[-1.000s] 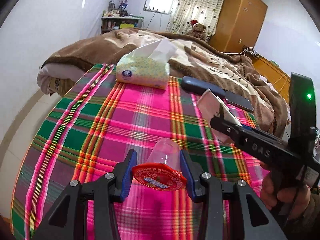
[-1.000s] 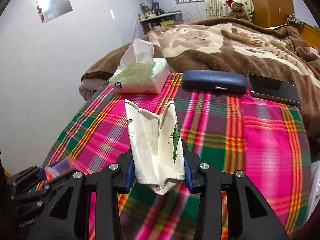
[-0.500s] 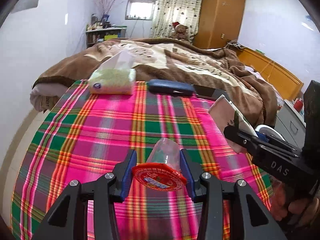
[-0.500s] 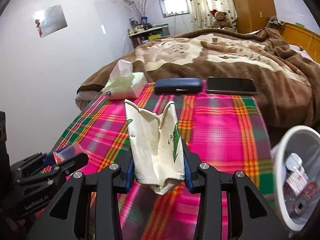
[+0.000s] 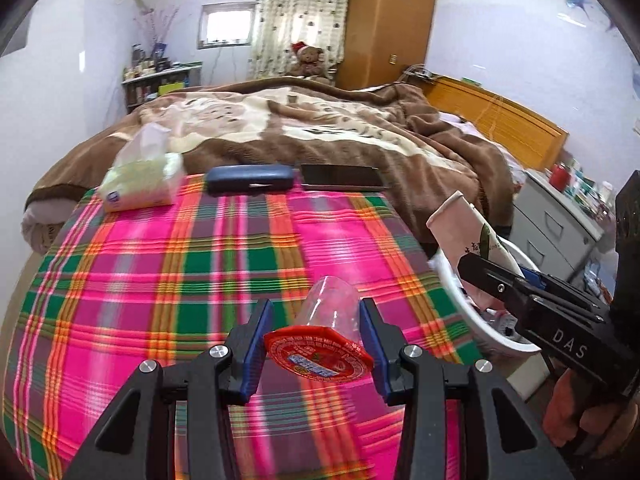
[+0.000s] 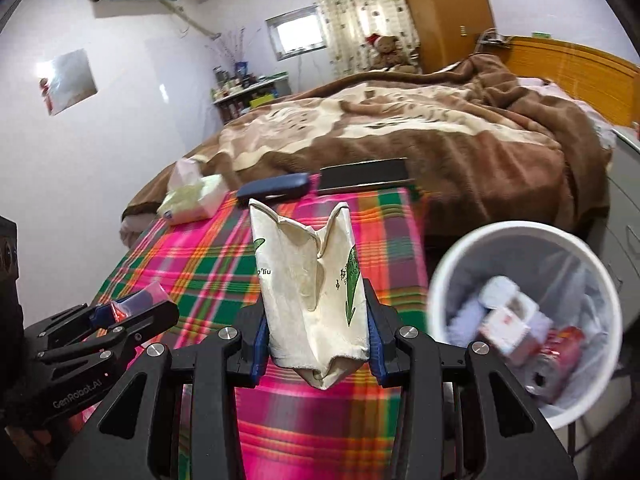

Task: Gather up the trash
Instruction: 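Carry clear cup and white paper cup over the bin and open both tools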

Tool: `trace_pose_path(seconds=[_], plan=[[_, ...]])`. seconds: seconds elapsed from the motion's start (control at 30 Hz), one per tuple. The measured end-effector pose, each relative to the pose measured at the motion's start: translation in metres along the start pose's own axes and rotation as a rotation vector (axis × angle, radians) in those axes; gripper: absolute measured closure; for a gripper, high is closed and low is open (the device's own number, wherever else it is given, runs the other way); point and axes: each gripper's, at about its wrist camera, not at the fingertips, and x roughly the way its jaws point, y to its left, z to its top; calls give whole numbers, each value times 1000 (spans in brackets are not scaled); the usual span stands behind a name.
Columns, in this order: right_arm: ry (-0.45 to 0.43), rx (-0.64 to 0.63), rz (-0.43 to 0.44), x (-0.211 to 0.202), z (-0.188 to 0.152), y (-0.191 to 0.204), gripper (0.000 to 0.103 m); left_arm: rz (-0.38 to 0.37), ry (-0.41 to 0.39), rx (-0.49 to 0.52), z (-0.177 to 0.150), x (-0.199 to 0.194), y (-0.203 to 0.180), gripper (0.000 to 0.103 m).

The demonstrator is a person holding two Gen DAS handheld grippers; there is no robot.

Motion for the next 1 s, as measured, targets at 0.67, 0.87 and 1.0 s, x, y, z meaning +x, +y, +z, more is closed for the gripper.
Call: trace_pose_path(seconds=[0.67,0.87,1.0], plan=[[9,124,-215,-30,-9,-110,63,-174,27,156,18,47,-140,59],[61,153,-266,-21,-13,-135,63,-215,60,182,24,75,-173,59],[87,172,-278,-19,-17,-147,62,-217,83,198,23,91,-187,59]])
